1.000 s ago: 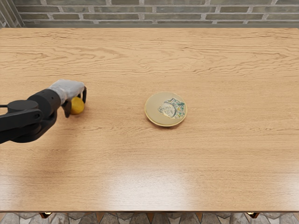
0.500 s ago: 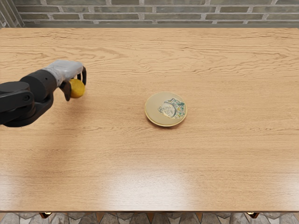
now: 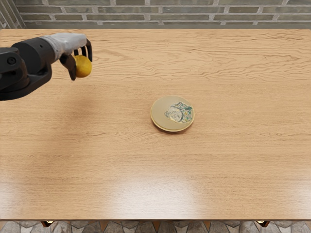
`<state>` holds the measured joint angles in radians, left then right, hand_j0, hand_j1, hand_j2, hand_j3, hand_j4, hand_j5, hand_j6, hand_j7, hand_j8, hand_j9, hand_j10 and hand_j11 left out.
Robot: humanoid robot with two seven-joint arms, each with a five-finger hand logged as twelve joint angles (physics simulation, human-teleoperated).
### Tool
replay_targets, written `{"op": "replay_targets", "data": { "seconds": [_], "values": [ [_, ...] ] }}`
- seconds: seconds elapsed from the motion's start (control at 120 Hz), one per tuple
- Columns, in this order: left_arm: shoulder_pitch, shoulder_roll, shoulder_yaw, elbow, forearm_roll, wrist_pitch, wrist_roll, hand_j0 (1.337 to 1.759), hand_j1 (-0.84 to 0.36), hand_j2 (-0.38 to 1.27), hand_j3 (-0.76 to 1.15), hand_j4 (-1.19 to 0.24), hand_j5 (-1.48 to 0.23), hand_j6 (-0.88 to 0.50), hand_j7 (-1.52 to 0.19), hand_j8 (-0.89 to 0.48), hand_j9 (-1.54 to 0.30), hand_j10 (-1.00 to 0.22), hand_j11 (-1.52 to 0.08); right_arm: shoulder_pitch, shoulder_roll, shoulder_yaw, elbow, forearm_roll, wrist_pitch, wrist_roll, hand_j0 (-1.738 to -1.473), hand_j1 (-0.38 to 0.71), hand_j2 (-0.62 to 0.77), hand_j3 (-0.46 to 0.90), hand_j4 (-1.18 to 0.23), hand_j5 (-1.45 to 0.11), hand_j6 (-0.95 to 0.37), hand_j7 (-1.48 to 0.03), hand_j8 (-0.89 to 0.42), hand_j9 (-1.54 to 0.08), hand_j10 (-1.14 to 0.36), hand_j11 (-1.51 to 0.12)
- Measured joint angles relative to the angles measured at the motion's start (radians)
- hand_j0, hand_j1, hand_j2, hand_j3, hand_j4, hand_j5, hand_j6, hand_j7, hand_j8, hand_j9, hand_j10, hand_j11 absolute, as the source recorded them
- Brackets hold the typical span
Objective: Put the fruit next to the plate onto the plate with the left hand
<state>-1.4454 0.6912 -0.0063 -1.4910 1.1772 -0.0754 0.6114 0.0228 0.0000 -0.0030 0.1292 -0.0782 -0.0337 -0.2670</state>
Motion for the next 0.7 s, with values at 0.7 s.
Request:
{"op": "replay_targets", "data": {
  "seconds": [0.7],
  "values": [
    [-0.046, -0.176, 0.001, 0.004, -0.100, -0.044, 0.000, 1.656, -0.35, 0.61, 0.00, -0.57, -0.92, -0.41, -0.92, -0.49, -0.90, -0.68, -0.89, -0.005, 0.000, -0.001, 0.001, 0.000, 0.000, 0.000, -1.658, -0.31, -0.01, 0.00, -0.03, -0.04, -0.03, -0.04, -0.03, -0.04, -0.03, -0.04]
  ]
}}
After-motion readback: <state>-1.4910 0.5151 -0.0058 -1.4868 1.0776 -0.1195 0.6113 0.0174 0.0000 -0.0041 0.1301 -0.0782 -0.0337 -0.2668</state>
